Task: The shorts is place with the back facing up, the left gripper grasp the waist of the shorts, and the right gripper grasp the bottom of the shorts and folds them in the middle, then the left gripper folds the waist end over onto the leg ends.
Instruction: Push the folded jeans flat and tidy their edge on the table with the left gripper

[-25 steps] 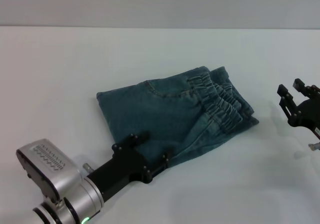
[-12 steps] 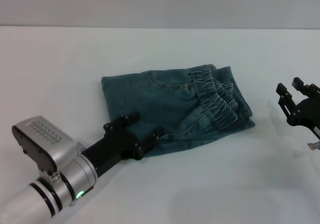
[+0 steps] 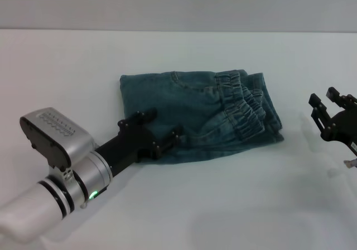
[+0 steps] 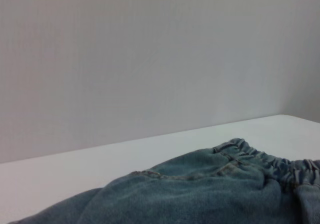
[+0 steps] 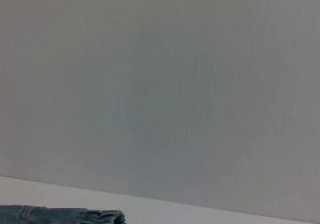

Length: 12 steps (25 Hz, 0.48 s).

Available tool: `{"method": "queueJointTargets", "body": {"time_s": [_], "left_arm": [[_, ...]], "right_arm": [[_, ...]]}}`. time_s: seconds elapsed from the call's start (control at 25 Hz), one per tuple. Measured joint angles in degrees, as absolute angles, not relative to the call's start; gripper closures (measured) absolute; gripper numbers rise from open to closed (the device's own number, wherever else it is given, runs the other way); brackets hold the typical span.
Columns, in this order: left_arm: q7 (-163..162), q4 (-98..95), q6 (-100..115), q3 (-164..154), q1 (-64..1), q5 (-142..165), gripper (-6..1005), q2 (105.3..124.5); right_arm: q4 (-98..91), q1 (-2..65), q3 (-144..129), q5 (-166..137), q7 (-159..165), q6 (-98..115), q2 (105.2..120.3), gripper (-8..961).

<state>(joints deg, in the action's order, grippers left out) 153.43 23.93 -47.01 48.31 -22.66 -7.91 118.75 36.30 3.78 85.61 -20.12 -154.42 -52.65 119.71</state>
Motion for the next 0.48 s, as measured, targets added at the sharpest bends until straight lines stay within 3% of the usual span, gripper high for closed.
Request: {"method": "queueJointTargets", "body": {"time_s": [0.16,0.48], "left_arm": [[153.1,25.7,-48.0,48.9,-22.0,-7.9,253,118.46],[153.5,34.0,-50.5,48.9,-13.5,-7.2,251,117.97]], "right_arm": [[36.3,3.8,85.6,-20.1,-154.4,-52.6,119.71,569],[35.9,4.2,85.5,-20.1,-154.4,-52.6,119.57,564]]}}
